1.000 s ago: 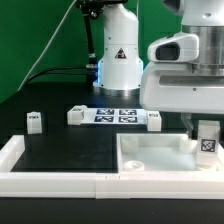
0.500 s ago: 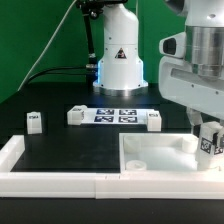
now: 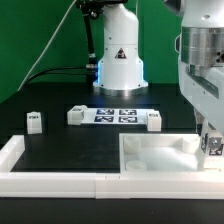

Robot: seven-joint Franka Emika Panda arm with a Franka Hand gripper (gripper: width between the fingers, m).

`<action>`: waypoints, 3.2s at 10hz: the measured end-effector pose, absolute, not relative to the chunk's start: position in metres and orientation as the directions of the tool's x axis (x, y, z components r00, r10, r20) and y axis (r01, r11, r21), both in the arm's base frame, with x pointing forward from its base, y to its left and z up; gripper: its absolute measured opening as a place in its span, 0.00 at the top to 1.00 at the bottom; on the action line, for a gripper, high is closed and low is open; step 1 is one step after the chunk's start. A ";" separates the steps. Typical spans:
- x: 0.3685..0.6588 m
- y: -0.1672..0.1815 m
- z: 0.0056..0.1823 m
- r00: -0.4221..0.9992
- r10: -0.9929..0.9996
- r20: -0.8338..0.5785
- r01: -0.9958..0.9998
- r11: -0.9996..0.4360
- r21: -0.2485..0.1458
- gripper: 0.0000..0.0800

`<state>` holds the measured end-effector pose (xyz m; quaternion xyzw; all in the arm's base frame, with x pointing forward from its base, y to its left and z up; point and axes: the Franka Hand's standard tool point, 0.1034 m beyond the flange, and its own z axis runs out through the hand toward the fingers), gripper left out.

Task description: Assemble one leg

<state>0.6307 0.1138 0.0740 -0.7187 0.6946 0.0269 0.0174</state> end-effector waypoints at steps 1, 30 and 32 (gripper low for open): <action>0.631 0.113 0.074 0.050 -0.997 -0.063 -0.999 -0.051 0.012 0.63; 0.628 0.116 0.073 0.196 -0.980 -0.041 -0.981 -0.196 -0.001 0.64; 0.628 0.117 0.073 0.100 -0.994 -0.052 -0.995 -0.100 0.002 0.64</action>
Offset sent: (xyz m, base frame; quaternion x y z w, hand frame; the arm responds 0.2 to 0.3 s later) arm -0.0017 0.0089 0.0020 -0.0041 -0.0005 -0.2211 0.9752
